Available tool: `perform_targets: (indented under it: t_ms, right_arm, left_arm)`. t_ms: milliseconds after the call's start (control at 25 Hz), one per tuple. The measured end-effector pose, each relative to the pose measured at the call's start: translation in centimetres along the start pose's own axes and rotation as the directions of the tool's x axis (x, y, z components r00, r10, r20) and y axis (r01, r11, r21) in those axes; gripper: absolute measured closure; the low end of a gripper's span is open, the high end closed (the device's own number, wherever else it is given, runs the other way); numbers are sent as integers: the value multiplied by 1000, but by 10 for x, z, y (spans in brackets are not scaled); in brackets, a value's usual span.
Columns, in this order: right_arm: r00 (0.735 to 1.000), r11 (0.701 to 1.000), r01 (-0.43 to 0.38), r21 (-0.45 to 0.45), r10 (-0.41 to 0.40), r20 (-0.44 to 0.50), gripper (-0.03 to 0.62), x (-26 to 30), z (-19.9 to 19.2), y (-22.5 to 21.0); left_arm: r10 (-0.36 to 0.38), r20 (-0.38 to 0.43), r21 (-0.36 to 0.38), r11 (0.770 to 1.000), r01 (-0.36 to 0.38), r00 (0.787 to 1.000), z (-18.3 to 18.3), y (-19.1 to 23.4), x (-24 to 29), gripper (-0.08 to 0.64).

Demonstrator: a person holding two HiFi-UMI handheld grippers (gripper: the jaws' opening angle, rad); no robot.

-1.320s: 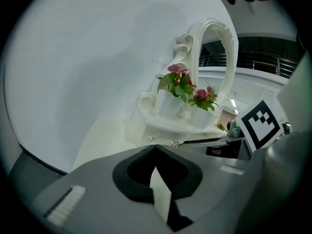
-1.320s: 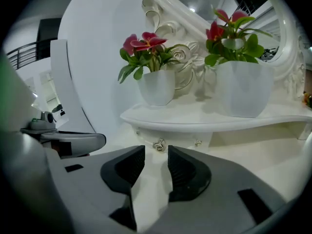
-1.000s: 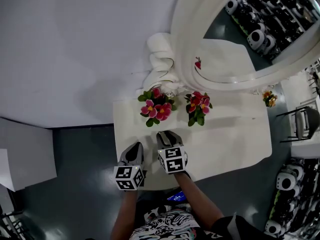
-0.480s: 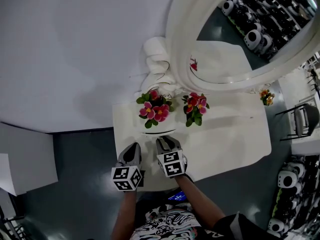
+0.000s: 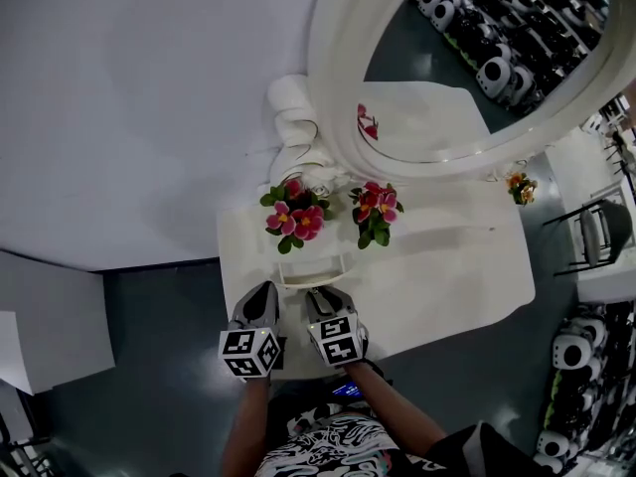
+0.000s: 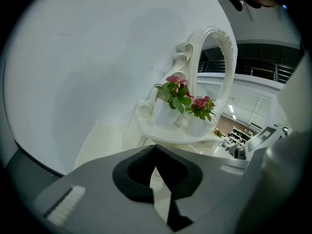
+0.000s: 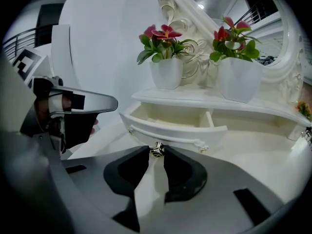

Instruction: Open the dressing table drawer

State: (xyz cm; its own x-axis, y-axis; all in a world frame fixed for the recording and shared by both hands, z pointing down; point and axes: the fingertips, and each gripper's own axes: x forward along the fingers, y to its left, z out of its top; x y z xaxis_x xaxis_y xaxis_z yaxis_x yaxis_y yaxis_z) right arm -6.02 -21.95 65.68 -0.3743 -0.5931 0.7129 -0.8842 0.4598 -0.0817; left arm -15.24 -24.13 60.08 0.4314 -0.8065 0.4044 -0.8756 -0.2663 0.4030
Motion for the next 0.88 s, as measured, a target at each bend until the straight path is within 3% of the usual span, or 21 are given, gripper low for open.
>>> perform_targets:
  t_ms: [400, 520, 600, 880]
  right_arm:
    - [1000, 999, -15, 46, 15, 11, 463, -20, -3, 0]
    - [997, 999, -2, 53, -2, 82, 513, -41, 12, -1]
    - [989, 999, 1, 47, -8, 147, 588, -56, 26, -4]
    - [943, 994, -42, 102, 6, 332, 589, -103, 69, -21]
  left_arm:
    - [25, 36, 18, 1000, -25, 999, 7, -3, -14, 558]
    - [14, 72, 33, 999, -16, 997, 21, -14, -22, 558]
    - [-2, 99, 44, 999, -2, 995, 31, -23, -25, 558]
    - [-76, 120, 113, 992, 62, 990, 49, -59, -24, 558]
